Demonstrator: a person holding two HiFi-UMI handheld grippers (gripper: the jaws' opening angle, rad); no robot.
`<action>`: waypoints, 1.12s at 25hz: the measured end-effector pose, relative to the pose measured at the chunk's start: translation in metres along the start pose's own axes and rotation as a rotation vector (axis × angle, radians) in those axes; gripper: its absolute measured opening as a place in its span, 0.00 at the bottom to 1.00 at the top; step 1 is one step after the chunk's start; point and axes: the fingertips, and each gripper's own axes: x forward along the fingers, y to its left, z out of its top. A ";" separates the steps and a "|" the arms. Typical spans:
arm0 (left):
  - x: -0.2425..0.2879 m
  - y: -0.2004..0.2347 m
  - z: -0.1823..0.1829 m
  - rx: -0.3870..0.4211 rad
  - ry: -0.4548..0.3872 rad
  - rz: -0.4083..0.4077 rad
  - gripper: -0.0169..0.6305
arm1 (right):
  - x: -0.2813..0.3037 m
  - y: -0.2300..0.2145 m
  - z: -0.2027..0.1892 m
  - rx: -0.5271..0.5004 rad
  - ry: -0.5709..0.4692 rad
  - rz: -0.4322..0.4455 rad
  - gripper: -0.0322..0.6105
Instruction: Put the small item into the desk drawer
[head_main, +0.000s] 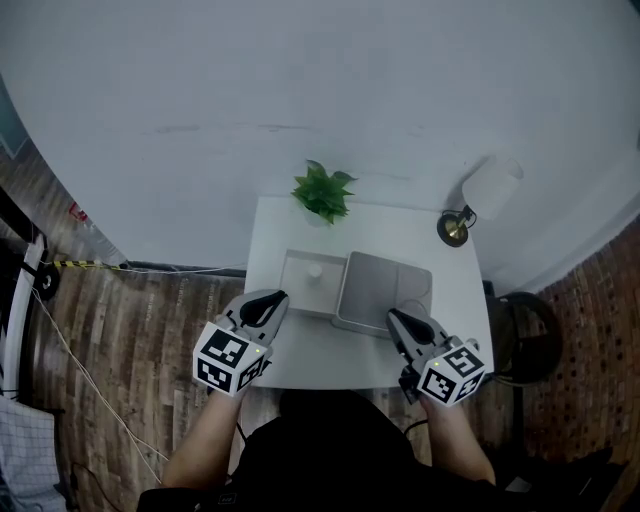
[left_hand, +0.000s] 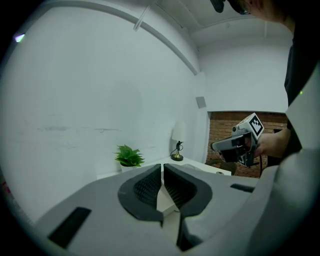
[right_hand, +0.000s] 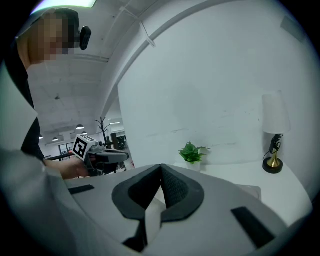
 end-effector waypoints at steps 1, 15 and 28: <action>-0.002 -0.002 0.003 -0.001 -0.007 0.000 0.06 | -0.001 -0.001 0.002 -0.001 -0.009 0.005 0.05; 0.027 -0.037 0.046 -0.035 -0.047 0.055 0.06 | -0.062 -0.060 0.044 -0.016 -0.150 0.023 0.05; 0.033 -0.046 0.052 -0.034 -0.045 0.127 0.06 | -0.068 -0.080 0.059 -0.068 -0.180 0.049 0.05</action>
